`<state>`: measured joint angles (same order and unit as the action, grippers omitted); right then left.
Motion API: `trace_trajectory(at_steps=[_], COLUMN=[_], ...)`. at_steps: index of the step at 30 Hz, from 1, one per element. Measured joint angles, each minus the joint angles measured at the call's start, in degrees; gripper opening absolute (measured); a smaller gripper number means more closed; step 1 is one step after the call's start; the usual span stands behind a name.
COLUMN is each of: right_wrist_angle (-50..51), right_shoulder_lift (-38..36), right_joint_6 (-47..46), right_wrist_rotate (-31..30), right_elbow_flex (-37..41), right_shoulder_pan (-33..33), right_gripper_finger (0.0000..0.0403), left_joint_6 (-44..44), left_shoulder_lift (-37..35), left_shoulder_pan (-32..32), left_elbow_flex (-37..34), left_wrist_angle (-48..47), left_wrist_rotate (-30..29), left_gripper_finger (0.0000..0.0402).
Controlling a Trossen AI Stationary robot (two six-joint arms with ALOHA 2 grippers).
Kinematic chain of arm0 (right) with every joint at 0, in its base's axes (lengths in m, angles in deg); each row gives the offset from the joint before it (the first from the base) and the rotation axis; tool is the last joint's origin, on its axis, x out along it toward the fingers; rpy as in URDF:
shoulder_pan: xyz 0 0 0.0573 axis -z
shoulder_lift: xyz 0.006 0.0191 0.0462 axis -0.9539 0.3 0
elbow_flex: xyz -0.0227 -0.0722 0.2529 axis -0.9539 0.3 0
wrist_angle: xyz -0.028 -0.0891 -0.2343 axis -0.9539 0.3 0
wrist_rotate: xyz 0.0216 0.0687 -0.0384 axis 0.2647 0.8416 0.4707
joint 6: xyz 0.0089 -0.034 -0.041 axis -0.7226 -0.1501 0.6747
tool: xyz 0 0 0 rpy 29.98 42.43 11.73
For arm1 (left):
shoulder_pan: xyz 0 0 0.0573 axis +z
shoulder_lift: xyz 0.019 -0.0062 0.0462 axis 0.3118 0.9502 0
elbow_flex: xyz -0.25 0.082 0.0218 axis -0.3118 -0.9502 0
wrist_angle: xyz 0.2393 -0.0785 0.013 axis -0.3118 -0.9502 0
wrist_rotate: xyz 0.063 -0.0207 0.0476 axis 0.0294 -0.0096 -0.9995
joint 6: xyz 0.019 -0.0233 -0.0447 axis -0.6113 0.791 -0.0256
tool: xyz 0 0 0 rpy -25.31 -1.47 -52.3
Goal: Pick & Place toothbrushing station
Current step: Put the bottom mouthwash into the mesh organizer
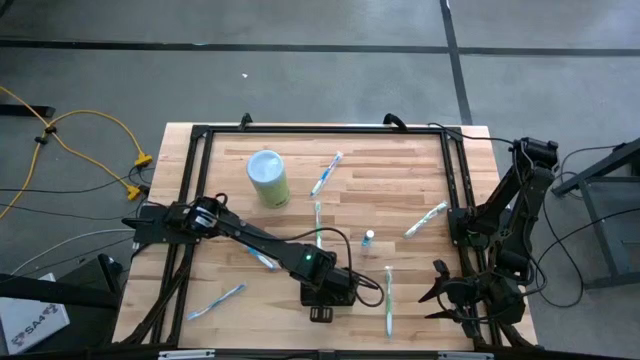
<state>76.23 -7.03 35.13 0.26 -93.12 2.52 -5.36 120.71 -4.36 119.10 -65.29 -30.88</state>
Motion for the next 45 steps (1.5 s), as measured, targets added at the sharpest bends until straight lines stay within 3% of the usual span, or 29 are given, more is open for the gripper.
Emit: trace_trajectory(at_steps=[9, 45], right_wrist_angle=[0.0, 0.0], right_shoulder_lift=[0.0, 0.0], right_joint_6=[0.0, 0.0], right_wrist_rotate=[0.0, 0.0], right_elbow_flex=[0.0, 0.0], right_shoulder_pan=[0.0, 0.0], right_gripper_finger=[0.0173, 0.0173], left_joint_6=[-0.5, -3.1], left_shoulder_lift=[0.0, -0.2], left_shoulder_pan=[0.0, 0.0], left_elbow_flex=[0.0, 0.0], left_wrist_angle=[0.3, 0.6], left_wrist_rotate=[0.0, 1.0], left_gripper_finger=[0.0135, 0.0135])
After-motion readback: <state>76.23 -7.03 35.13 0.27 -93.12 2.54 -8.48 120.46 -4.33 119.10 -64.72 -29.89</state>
